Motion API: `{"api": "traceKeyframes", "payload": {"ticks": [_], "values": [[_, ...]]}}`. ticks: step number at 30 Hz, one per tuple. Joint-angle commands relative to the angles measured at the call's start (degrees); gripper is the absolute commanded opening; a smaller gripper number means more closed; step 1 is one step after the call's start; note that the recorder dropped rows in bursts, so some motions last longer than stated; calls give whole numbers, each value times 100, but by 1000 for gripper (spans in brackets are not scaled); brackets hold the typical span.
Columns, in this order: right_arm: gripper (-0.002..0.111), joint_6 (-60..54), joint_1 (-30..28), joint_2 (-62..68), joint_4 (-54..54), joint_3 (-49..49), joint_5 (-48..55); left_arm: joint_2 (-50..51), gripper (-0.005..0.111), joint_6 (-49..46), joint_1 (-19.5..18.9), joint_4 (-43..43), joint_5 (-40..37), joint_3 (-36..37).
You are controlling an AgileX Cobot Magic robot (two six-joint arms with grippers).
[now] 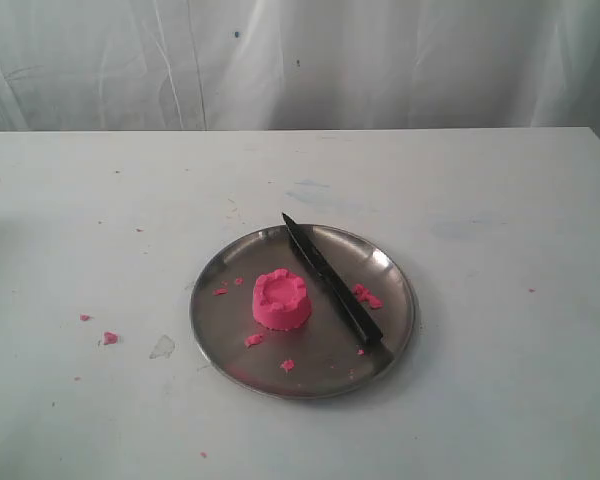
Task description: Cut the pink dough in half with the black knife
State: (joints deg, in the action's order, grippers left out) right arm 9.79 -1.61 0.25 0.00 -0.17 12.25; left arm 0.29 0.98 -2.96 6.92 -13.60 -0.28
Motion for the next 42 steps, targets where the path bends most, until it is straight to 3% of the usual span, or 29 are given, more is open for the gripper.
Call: {"api": "traceKeyframes", "payload": {"ticks": [1,6,8,12,14,16,19,22,24,28,36,39,42], "values": [[0,752,-12,-25,798,17,-363,-29,0,23,30,-42,22,28],[0,1493,-12,-25,1061,17,-1147,-29,0,23,30,-42,22,28],[0,1493,-12,-25,1061,17,-2030,-29,0,23,30,-42,22,28],[0,2593,-12,-25,1061,17,-4586,-29,0,23,30,-42,22,28],[0,3429,-12,-25,1061,17,-6549,-29,0,23,30,-42,22,28],[0,3571,-12,-25,1106,-361,-7335,-29,0,23,30,-42,22,28],[0,2942,-12,-25,314,-1324,-6596,-29,0,23,30,-42,22,28],[0,101,-12,185,-1729,-2341,-3830,-29,0,23,30,-42,22,28],[0,-599,-12,653,-1779,-2407,-3180,-29,0,23,30,-42,22,28],[0,-1393,-12,1791,-1658,-2364,-2890,-29,0,23,30,-42,22,28],[0,-661,-12,4395,-1669,-2438,-4528,-29,0,23,30,-42,22,28],[0,529,-12,5234,-2287,-2782,-3534,-29,0,23,30,-42,22,28],[0,2294,188,5988,-4007,-3492,-1934,-29,0,23,30,-42,22,28]]}}
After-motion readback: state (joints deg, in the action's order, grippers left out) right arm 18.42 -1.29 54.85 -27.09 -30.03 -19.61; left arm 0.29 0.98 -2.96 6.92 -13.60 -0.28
